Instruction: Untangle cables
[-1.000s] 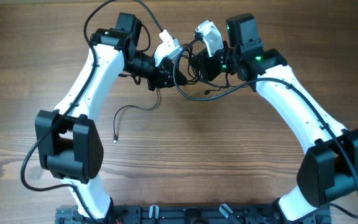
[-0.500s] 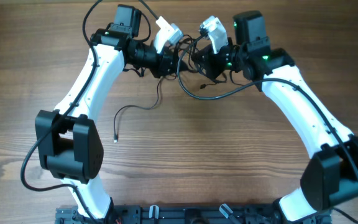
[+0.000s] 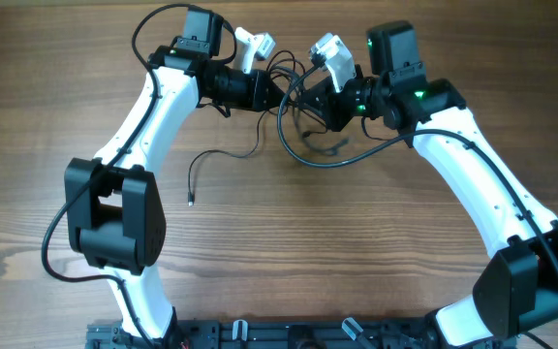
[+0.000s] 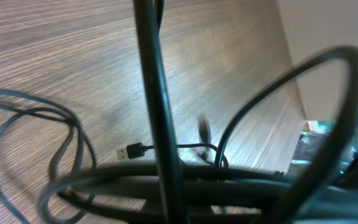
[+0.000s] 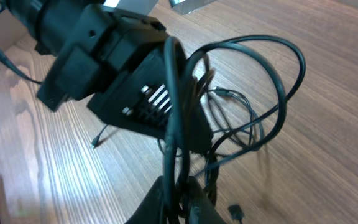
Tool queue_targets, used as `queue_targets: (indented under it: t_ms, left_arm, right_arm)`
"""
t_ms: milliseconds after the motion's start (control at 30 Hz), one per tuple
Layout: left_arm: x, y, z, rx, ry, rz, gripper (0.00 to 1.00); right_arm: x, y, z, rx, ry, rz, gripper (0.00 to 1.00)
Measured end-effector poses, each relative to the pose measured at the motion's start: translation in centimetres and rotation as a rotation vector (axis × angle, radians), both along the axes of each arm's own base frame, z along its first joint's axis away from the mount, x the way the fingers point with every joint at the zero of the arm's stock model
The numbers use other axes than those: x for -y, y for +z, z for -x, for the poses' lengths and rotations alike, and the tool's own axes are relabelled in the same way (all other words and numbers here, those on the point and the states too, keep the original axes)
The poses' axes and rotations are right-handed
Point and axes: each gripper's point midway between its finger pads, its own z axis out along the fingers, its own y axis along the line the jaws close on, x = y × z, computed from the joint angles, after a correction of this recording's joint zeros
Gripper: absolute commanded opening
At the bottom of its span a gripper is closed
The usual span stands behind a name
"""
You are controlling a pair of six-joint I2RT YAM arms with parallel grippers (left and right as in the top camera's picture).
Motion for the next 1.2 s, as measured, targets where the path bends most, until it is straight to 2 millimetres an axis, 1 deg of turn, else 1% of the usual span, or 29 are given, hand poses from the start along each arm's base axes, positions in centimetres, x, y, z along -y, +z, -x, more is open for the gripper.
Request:
queue_targets:
  t_ms: [133,233,367,400,433,467,500,567,667,767,867,933,1000,1067,1133,1167,1200]
  left_arm:
    - [-0.6,-0.8,-0.6,-0.006,0.033,-0.03,0.04]
    - [-1.0,-1.2,-1.3,-0.015,0.066,-0.038,0.04]
    - [-1.1,-1.2,-2.2,-0.016,0.11,-0.034,0.04]
    - [-1.1,-1.1,-2.3,-0.016,0.116,-0.032,0.04]
    - [-1.2,-1.1,-2.3,-0.021,0.122,-0.031,0.04]
    - [-1.2,-1.1,-2.3,-0.026,0.125,-0.031,0.04]
    - [-1.2,-1.1,-2.3,-0.026,0.125,-0.03,0.04]
    - [-1.2,-1.1,-2.3,-0.027,0.125,-0.031,0.04]
    - [-1.2,-1.1,-2.2,-0.03,0.124,-0.03,0.04]
    - [-1.0,-1.0,-2.1,-0.035,0.115,-0.015,0.04]
    - [-0.5,-0.6,-1.6,-0.05,0.094,0.018,0.04]
    - [-0.4,-0.4,-1.2,-0.057,0.076,0.032,0.04]
    - [-0.3,-0.4,-0.9,-0.064,0.064,0.04,0.04]
    - [-0.2,-0.3,-0.7,-0.07,0.053,0.046,0.04]
    - [-0.2,-0.3,-0.4,-0.073,0.044,0.049,0.04]
    - [-0.1,-0.3,-0.4,-0.073,0.04,0.05,0.04]
    - [-0.1,-0.3,-0.3,-0.073,0.036,0.053,0.04]
  right_arm:
    - [0.0,-0.3,0.8,-0.037,0.016,-0.002,0.13]
    - [0.1,-0.6,1.6,-0.064,0.034,0.005,0.1]
    - [0.2,-0.8,2.3,-0.071,0.061,0.016,0.13]
    - [0.2,-0.7,2.3,-0.067,0.064,0.017,0.17]
    - [0.2,-0.7,2.3,-0.061,0.067,0.019,0.27]
    - [0.1,-0.6,2.2,-0.053,0.07,0.019,0.34]
    - [0.0,-0.4,2.0,-0.034,0.073,0.016,0.4]
    - [-0.1,0.0,1.4,0.003,0.071,0.009,0.44]
    - [-0.1,0.9,-0.2,0.093,0.046,0.015,0.46]
    - [0.0,1.7,-1.7,0.171,0.018,0.023,0.5]
    - [0.1,2.8,-3.2,0.291,0.015,0.04,0.63]
    - [0.2,3.2,-4.3,0.365,0.009,0.062,0.66]
    - [0.2,2.9,-5.2,0.407,0.009,0.086,0.67]
    - [0.2,2.0,-6.1,0.441,0.018,0.115,0.71]
    - [0.2,1.3,-6.9,0.469,0.019,0.136,0.72]
    - [0.2,0.9,-7.4,0.48,0.017,0.15,0.72]
    - [0.3,0.5,-7.8,0.49,0.014,0.163,0.7]
